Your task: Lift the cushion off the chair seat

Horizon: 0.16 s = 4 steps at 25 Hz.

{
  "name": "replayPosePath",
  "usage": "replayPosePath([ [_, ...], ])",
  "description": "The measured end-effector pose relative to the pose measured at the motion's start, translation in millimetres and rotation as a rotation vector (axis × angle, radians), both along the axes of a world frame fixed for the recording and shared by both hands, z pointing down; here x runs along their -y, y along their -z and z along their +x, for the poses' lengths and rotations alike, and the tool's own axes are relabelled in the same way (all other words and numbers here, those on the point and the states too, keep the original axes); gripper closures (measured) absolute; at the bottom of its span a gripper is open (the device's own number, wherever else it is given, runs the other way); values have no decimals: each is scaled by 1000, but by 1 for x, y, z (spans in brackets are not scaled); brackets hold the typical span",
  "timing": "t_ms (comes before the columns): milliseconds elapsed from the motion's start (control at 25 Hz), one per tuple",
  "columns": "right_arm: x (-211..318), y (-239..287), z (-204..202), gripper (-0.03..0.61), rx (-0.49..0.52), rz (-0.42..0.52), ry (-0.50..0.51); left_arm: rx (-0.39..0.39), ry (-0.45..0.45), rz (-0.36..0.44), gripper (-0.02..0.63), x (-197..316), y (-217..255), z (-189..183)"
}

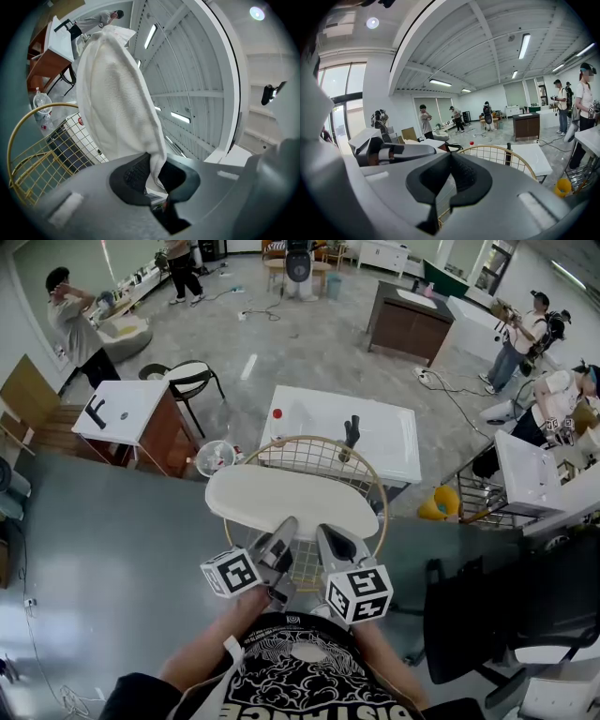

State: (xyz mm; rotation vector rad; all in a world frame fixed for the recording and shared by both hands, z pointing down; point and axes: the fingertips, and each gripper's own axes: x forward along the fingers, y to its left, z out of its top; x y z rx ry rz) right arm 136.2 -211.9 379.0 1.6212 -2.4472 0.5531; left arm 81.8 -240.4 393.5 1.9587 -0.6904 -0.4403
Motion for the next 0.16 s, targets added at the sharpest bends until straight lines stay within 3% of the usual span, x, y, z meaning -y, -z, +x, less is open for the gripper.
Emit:
replayPosePath([
  [160,-3,-3,0,581,-1,-4,-2,8,2,-13,575,-3,-5,-1],
])
